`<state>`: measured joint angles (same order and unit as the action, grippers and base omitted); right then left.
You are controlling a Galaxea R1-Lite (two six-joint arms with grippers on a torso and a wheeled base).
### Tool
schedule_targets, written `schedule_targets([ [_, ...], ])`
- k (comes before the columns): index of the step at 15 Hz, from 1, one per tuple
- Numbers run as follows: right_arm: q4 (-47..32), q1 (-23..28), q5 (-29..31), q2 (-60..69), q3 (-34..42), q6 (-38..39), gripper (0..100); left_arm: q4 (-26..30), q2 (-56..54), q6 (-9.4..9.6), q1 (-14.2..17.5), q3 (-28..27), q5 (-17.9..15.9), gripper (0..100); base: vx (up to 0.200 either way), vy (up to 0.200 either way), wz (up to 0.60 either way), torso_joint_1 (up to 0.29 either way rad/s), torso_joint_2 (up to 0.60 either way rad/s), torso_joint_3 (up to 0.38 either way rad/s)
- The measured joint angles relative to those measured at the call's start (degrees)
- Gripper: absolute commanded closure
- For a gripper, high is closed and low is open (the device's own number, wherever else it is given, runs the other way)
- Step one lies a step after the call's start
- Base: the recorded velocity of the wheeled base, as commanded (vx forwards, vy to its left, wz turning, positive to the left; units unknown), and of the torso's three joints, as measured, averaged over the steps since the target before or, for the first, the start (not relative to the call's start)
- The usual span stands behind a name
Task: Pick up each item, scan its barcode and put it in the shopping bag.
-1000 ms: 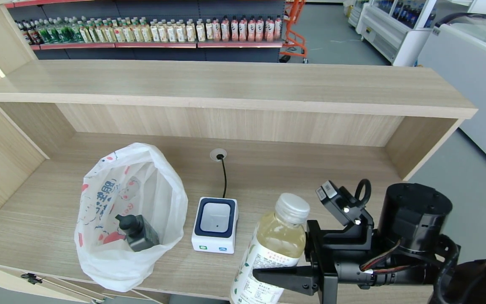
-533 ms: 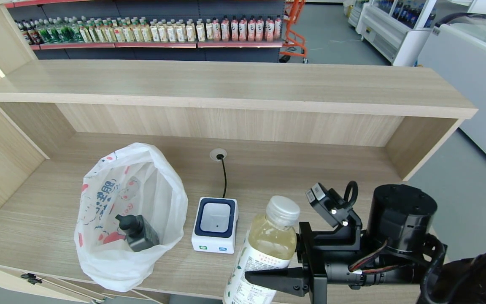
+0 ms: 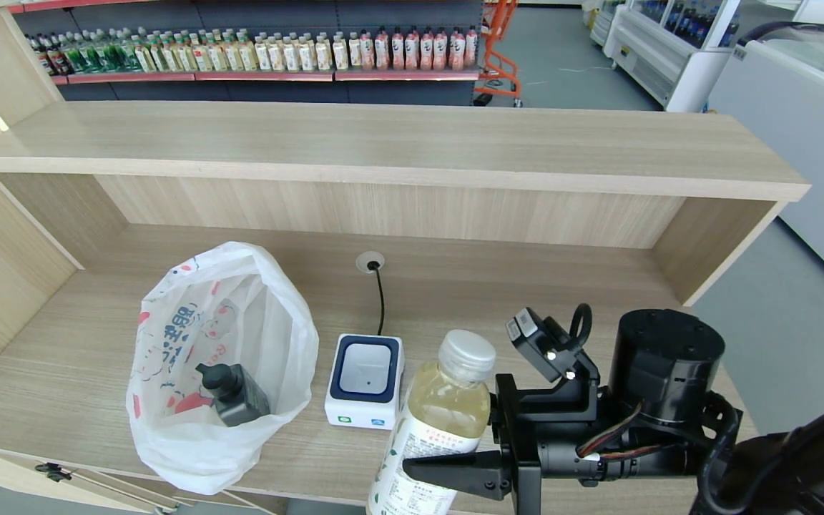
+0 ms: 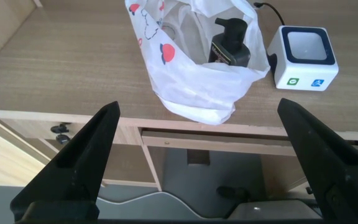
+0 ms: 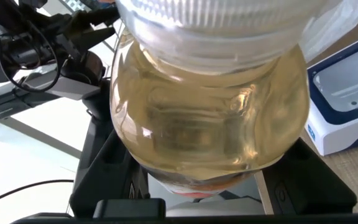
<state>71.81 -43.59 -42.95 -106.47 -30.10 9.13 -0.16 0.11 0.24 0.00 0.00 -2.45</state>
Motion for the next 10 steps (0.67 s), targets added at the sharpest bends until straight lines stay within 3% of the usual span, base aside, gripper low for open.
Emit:
schedule_targets([
  [7, 0.0, 0.2, 0.3, 0.1, 0.0, -0.7, 100, 0.0, 0.0, 0.00, 0.0, 0.0, 0.0, 0, 0.000, 0.000, 0.00, 0.000, 0.00, 0.000],
  [10, -2.6, 3.4, 3.8, 3.8, 0.7, -5.1, 100, 0.0, 0.0, 0.00, 0.0, 0.0, 0.0, 0, 0.000, 0.000, 0.00, 0.000, 0.00, 0.000],
])
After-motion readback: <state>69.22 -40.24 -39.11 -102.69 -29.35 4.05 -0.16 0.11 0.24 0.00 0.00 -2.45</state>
